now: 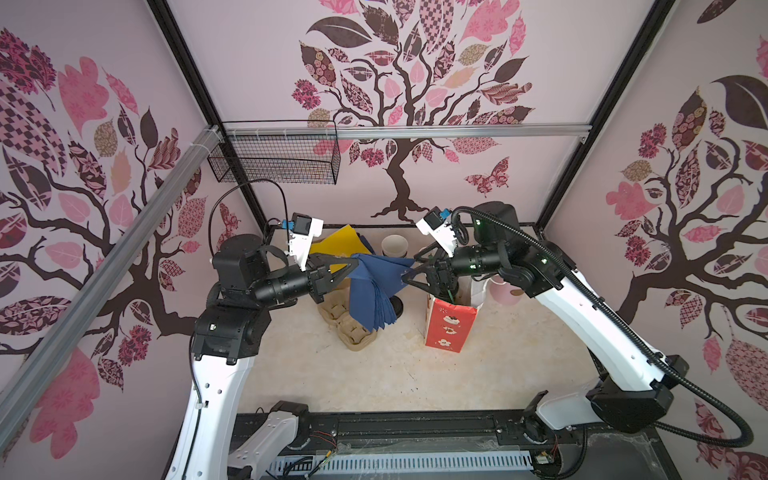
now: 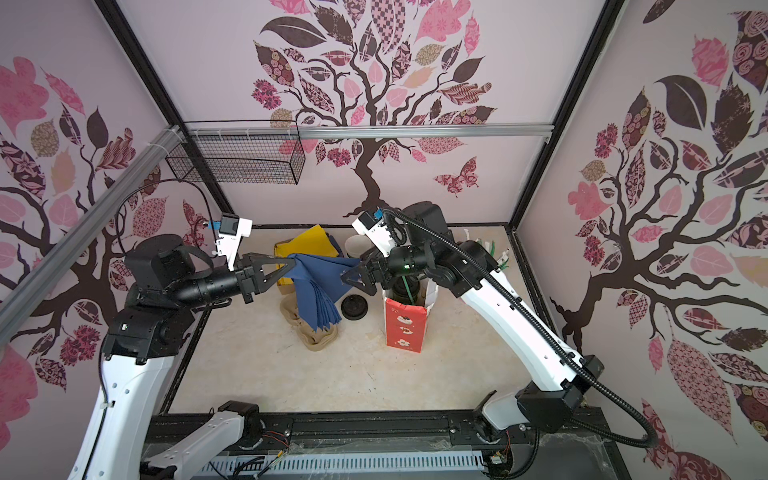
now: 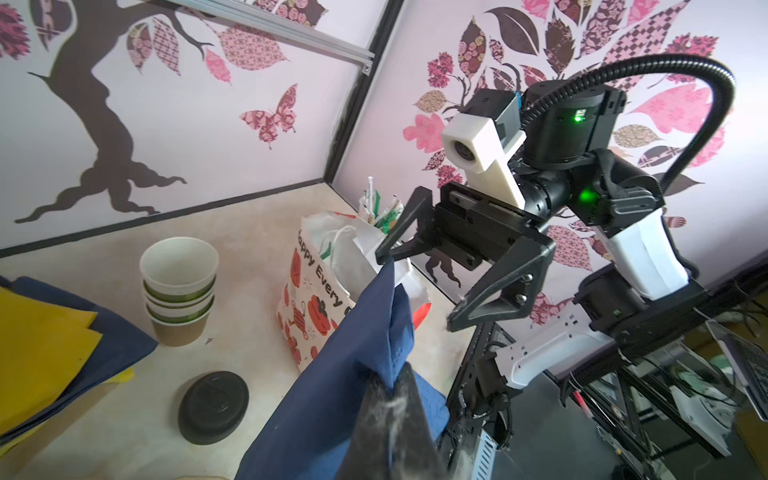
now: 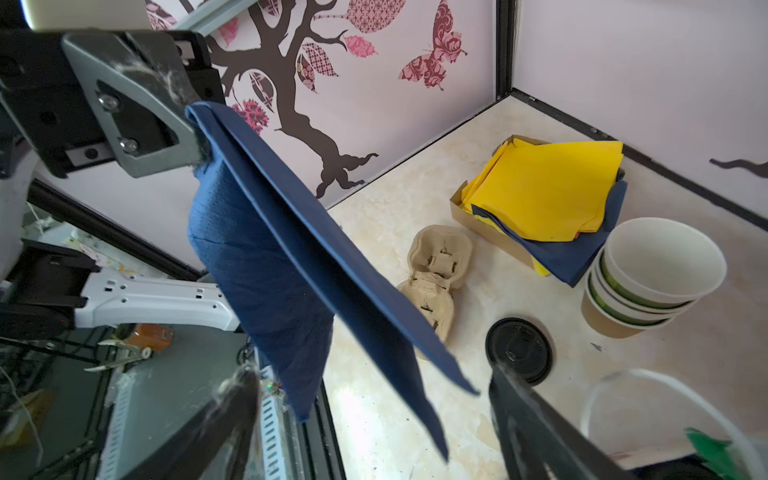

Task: Pack the takeout coffee
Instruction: 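Lift the blue napkins with the left gripper while the right reaches to meet it, then grasp the blue napkins with the right gripper from the left gripper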

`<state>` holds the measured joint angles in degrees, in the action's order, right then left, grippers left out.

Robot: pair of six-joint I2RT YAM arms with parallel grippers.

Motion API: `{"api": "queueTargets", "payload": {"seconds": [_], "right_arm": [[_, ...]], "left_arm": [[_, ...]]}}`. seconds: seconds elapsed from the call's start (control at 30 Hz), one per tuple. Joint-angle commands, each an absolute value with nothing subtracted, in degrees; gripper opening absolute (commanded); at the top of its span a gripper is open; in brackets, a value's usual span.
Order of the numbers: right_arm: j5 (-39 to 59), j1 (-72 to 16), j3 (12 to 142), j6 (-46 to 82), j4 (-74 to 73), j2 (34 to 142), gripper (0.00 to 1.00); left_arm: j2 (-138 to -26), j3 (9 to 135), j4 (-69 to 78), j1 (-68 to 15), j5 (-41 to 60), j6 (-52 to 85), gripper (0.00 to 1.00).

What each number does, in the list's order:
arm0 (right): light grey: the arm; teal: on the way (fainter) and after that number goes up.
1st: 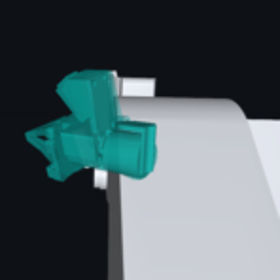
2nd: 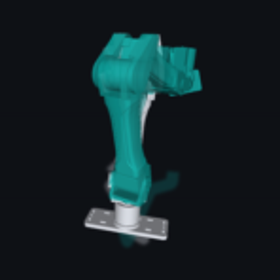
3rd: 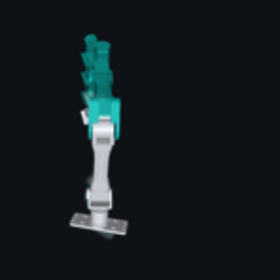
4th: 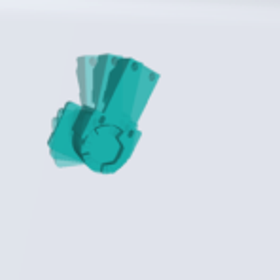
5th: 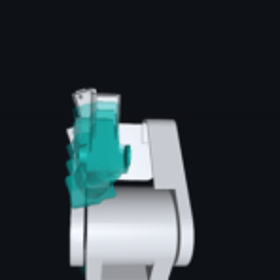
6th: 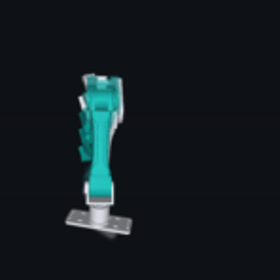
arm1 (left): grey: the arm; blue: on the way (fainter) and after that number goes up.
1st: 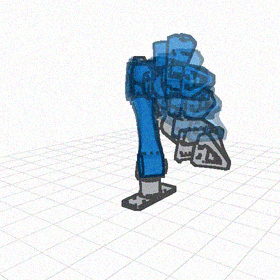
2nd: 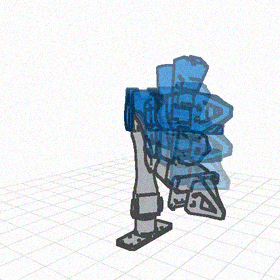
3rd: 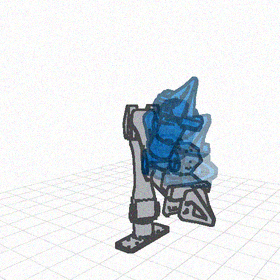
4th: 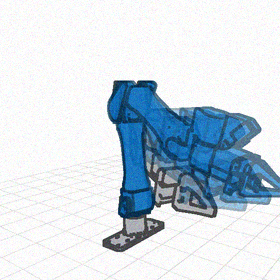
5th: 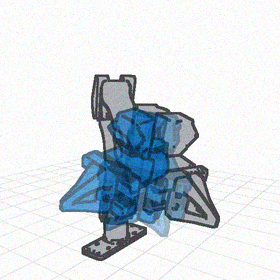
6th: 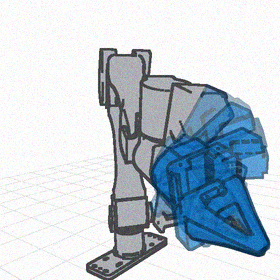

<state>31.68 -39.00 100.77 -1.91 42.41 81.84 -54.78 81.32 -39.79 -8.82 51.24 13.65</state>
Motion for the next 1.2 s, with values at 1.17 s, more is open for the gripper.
{"api": "queueTargets", "payload": {"seconds": [1.17], "right_arm": [[20.26, -52.32, 91.66, -11.35, 23.03, 79.61, 0.99]], "left_arm": [[-45.37, 66.97, -19.54, -16.88, 37.07, 0.56, 0.0]]}}
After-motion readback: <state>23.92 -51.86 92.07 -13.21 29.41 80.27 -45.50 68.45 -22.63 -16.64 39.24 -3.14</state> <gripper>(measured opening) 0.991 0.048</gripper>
